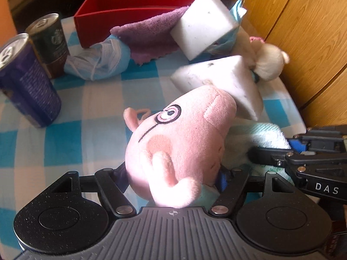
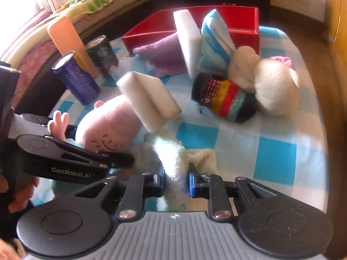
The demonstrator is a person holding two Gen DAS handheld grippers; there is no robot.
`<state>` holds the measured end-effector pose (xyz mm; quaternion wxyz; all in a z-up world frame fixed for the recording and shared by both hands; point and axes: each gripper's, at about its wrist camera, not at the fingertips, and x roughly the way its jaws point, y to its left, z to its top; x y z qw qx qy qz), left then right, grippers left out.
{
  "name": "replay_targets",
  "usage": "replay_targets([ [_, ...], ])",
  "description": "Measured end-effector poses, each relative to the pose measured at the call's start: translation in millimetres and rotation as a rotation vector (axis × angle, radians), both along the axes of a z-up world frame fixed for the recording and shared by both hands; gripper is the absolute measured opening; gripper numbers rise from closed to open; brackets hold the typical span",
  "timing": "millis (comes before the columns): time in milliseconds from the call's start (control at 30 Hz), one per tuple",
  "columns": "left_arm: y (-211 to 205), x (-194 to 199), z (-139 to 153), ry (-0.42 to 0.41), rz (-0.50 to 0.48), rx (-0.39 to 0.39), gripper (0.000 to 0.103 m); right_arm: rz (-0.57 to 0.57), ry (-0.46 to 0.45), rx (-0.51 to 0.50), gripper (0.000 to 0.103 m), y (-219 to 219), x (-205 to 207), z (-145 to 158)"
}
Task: Organize soft objects
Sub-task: 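Lift and carry the pig plush and towel over the red box with both grippers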
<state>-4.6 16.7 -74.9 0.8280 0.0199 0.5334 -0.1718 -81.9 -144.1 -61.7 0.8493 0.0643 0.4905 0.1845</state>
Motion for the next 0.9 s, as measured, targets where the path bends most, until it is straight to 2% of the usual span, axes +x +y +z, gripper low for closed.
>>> replay_targets([
  [200, 10.0, -10.6, 26.2, -0.061, 0.057, -0.034, 0.071, -0.028, -0.012, 0.063, 0.0, -3.7, -9.0, 18.2],
  [467, 17.6, -20.3, 74.1, -0.189, 0.116, -0.065, 0.072, -0.04, -0.116, 0.137, 0.0, -1.2, -15.6, 61.8],
  [600, 16.4, -18.6, 82.5, -0.214, 0.127, -0.076, 0.072, -0.052, -0.162, 0.174, 0.0, -1.9, -13.8, 79.2],
  [900, 15.8, -3.0, 104.7, -0.289, 0.151, -0.113, 0.072, -0.1, -0.233, 0.208, 0.0, -10.2, 0.3, 97.4],
])
